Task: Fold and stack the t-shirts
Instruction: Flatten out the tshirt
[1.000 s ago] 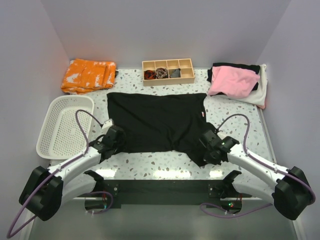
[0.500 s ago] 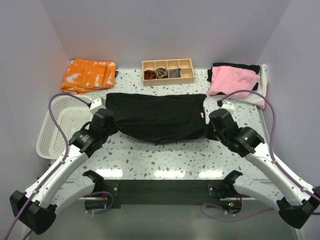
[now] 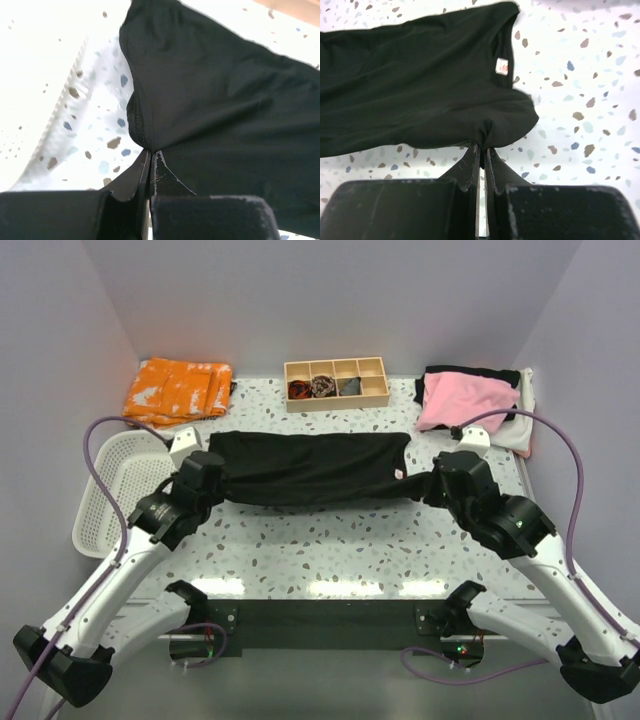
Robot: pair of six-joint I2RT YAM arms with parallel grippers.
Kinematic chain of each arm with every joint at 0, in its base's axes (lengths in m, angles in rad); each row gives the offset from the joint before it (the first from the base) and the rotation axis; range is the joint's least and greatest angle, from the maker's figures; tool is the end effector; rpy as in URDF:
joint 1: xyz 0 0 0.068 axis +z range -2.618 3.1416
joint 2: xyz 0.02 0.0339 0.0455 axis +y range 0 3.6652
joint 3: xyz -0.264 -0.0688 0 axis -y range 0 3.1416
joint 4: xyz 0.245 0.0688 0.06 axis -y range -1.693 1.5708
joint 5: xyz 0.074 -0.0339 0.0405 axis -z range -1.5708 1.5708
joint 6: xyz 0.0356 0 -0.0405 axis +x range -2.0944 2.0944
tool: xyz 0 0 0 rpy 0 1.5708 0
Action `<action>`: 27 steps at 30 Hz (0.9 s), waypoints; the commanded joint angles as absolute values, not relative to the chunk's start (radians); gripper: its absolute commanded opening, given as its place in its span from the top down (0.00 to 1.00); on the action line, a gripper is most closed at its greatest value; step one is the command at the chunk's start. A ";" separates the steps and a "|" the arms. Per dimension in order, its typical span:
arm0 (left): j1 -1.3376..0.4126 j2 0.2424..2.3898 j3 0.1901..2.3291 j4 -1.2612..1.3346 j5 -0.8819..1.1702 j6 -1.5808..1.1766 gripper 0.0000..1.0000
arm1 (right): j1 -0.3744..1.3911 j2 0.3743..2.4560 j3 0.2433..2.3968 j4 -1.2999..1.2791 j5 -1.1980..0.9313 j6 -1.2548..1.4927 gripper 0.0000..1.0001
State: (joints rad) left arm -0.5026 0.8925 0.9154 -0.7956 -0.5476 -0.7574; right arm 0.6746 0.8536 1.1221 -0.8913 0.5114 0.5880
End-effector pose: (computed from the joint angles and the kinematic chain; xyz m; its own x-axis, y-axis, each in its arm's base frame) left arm 0.1602 -0.0669 0.3118 -0.5026 -0.3931 -0.7700 -0.3588 0.9052 -0.2278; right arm 0.1297 0.0814 0.3740 -0.5090 0.2124 -0.8342 0.0578 0.9753 0.2130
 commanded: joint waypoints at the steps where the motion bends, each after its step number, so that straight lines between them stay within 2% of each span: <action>1: -0.499 0.850 1.025 -0.798 -0.658 -0.683 1.00 | 0.678 0.862 1.221 -0.887 0.633 0.499 1.00; 4: -0.499 0.888 1.013 -0.799 -0.612 -0.696 1.00 | 0.678 0.884 1.226 -0.879 0.618 0.488 1.00; 13: -0.499 0.980 0.773 -0.625 -0.367 -0.773 0.96 | 0.677 0.920 1.131 -0.874 0.515 0.535 1.00; 20: -0.499 1.190 0.669 -0.428 -0.324 -0.759 0.95 | 0.678 0.959 1.036 -0.830 0.469 0.565 1.00; 21: -0.499 1.209 0.664 -0.372 -0.322 -0.755 0.94 | 0.677 0.965 1.022 -0.821 0.472 0.563 1.00; 24: -0.497 1.293 0.675 -0.299 -0.304 -0.721 0.81 | 0.676 0.995 1.012 -0.812 0.476 0.561 1.00; 25: -0.497 1.308 0.676 -0.287 -0.298 -0.701 0.74 | 0.678 1.003 1.009 -0.805 0.477 0.561 1.00; 27: -0.497 1.341 0.684 -0.272 -0.296 -0.695 0.68 | 0.676 1.015 1.000 -0.790 0.477 0.555 1.00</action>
State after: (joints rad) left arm -0.5022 1.3018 0.6655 -0.4160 -0.3180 -0.7292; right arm 0.6750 0.9977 1.0077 -0.8585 0.4782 0.5495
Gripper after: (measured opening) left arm 0.259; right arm 0.023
